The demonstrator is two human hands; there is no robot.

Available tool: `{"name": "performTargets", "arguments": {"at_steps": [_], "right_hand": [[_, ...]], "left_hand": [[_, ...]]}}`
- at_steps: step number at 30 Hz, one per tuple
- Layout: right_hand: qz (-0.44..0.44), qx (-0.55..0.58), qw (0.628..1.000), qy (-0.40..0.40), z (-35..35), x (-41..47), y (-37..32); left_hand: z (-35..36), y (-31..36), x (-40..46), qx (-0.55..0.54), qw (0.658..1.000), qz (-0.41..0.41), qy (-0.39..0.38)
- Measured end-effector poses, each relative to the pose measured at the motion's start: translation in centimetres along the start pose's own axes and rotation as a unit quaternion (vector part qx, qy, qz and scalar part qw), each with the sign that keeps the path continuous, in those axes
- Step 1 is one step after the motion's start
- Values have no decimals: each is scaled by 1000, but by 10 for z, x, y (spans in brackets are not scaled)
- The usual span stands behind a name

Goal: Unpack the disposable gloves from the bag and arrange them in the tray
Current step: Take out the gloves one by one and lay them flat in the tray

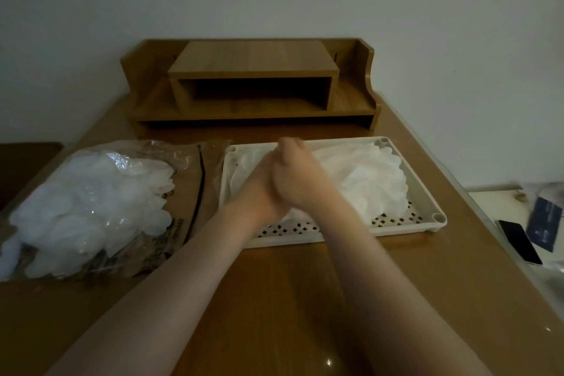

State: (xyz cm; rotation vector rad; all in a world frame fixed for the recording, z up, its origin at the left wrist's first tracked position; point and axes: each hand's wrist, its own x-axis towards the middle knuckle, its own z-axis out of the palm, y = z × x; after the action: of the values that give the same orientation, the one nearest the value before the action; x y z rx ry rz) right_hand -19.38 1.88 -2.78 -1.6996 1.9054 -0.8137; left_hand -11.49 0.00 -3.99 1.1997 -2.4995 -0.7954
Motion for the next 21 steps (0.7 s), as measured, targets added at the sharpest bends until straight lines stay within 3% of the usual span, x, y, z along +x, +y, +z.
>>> {"name": "performTargets", "arguments": {"at_steps": [2,4,6,11,18,21], "right_hand": [[19,7,1000,-19,30,-3,8],[40,-15,999,-15,38,0,25],[41,-109,993,-25,30,3,43],[40,-338,939,-43,-17,-9,82],[68,-354,930,-69,-35,-13,98],[69,-364,929,-11,-38,-14,71]], "left_hand": [[6,-11,-3,4,998,-51,-27],[10,-17,2,139,987,-60,-50],[14,-28,11,259,964,-47,-42],[10,-37,10,289,954,-64,-51],[6,-35,5,279,953,-102,-60],[-11,-26,-2,248,965,-70,-43]]}}
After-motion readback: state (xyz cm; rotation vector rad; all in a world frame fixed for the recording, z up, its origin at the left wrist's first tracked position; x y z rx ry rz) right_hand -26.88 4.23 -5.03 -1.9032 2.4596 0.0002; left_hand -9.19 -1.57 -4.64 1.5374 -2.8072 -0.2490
